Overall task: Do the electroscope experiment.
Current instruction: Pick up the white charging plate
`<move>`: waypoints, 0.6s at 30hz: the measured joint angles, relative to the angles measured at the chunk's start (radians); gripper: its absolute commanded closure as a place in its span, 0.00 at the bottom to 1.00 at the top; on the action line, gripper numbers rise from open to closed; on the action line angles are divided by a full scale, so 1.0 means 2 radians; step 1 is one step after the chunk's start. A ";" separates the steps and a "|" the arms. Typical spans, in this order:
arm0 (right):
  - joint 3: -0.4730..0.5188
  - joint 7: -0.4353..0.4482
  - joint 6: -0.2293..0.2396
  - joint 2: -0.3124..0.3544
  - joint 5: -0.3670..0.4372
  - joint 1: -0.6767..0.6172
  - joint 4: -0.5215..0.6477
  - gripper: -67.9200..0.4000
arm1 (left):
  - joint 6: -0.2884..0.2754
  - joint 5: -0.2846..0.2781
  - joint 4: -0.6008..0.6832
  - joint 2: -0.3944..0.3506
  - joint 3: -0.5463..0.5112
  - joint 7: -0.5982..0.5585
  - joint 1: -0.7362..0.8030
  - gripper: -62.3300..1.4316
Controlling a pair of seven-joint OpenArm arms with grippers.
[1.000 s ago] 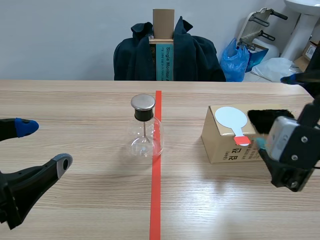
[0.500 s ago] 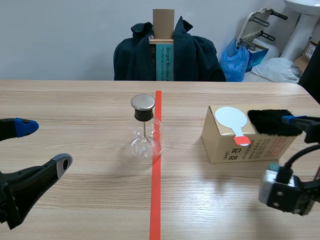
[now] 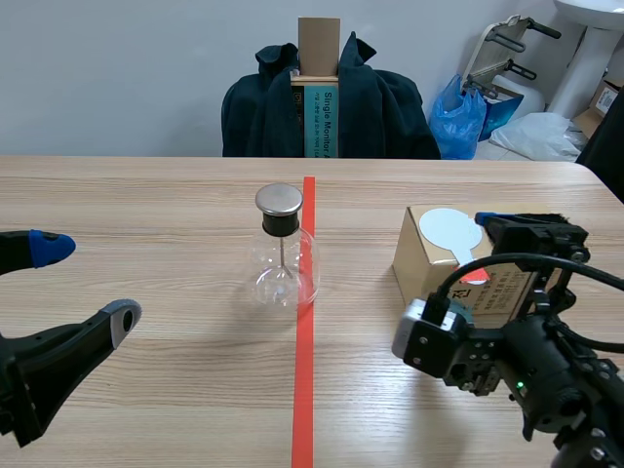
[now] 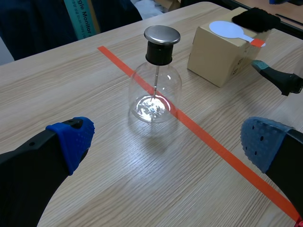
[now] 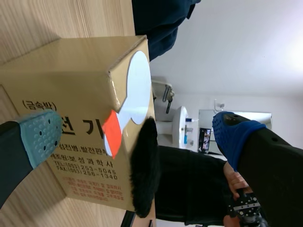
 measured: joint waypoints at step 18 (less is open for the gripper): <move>-0.010 -0.019 0.006 0.002 -0.006 0.041 -0.057 0.00 | 0.000 0.000 0.000 0.000 0.000 0.000 0.000 0.00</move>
